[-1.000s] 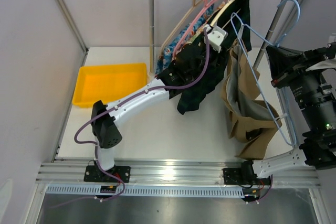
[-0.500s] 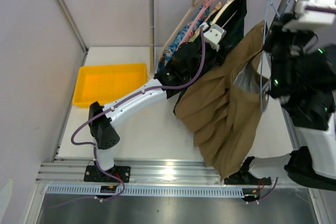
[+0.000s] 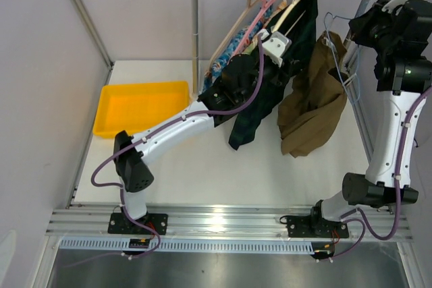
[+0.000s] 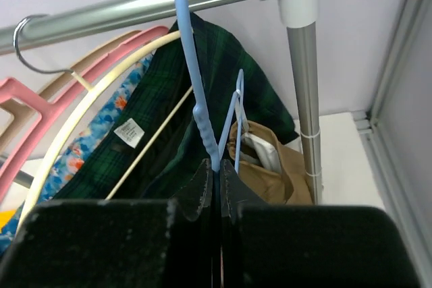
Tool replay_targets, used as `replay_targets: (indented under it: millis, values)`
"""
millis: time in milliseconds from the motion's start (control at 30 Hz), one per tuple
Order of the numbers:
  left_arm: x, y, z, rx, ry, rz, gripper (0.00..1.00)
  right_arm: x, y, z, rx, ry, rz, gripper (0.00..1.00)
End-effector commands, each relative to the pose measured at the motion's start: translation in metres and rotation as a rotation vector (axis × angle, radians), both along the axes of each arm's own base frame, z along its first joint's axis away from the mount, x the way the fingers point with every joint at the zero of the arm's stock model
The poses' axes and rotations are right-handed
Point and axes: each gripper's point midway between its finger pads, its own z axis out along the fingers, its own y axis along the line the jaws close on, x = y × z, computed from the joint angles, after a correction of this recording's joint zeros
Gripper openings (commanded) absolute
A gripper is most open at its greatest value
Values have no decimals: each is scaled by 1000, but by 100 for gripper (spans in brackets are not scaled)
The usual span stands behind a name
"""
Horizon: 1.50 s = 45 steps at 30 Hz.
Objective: Place the skirt on the hanger
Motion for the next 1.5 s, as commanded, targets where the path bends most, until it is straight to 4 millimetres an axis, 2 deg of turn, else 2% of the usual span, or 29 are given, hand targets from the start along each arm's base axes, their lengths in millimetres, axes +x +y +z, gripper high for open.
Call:
replay_targets:
  millis: [0, 167, 267, 467, 567, 600, 700, 800, 833, 867, 967, 1000, 1067, 1100, 1133, 1200, 1233, 1333, 1367, 1400, 1433, 1467]
  values:
    - [-21, 17, 46, -90, -39, -42, 61, -20, 22, 74, 83, -235, 162, 0]
    - [-26, 20, 47, -95, -35, -58, 62, -6, 22, 76, 97, -240, 174, 0]
    - [-28, 21, 47, -92, -35, -67, 61, 8, 22, 67, 109, -215, 182, 0]
    - [-42, 20, 51, -86, -31, -132, 62, 35, 6, 51, 102, -192, 107, 0]
    - [-48, 23, 52, -87, -17, -149, 62, 51, 3, 37, 96, -165, 104, 0]
    - [-57, 25, 59, -96, -26, -186, 62, 54, 2, 33, 89, -155, 99, 0]
    - [-66, 32, 62, -91, -20, -201, 62, 67, -2, 15, 76, -121, 89, 0]
    - [-79, 41, 68, -113, 12, -228, 63, 72, -6, -1, 71, -87, 71, 0]
    - [-82, 44, 70, -119, 13, -234, 64, 66, -6, 4, 66, -106, 69, 0]
    - [-86, 46, 73, -123, 12, -242, 64, 69, -7, -13, 75, -75, 66, 0]
    - [-97, 61, 85, -139, 13, -246, 65, 65, -8, -25, 91, -56, 46, 0]
    - [-101, 69, 93, -150, 7, -238, 66, 64, -8, -29, 96, -44, 45, 3]
    - [-105, 79, 93, -137, 21, -224, 66, 60, -8, -32, 99, -36, 42, 10]
    - [-107, 84, 92, -125, 29, -215, 66, 60, -8, -42, 105, -17, 39, 15]
    - [-110, 97, 99, -131, 17, -189, 67, 59, -8, -44, 111, -16, 37, 27]
    - [-114, 109, 96, -112, 20, -171, 67, 52, -8, -48, 119, -7, 27, 42]
    - [-115, 126, 96, -115, 21, -126, 68, 50, -8, -49, 129, -4, 23, 58]
    - [-119, 147, 85, -83, 35, -79, 69, 33, -10, -49, 139, 10, -10, 79]
    - [-125, 163, 86, -92, 31, -55, 69, 28, -11, -48, 146, 11, -18, 83]
    - [-127, 171, 84, -88, 35, -44, 69, 18, -11, -40, 143, -4, -28, 90]
    - [-128, 176, 76, -77, 45, -33, 69, 11, -10, -40, 143, 3, -30, 99]
    - [-134, 190, 76, -85, 43, -18, 69, 4, -10, -37, 150, 3, -36, 99]
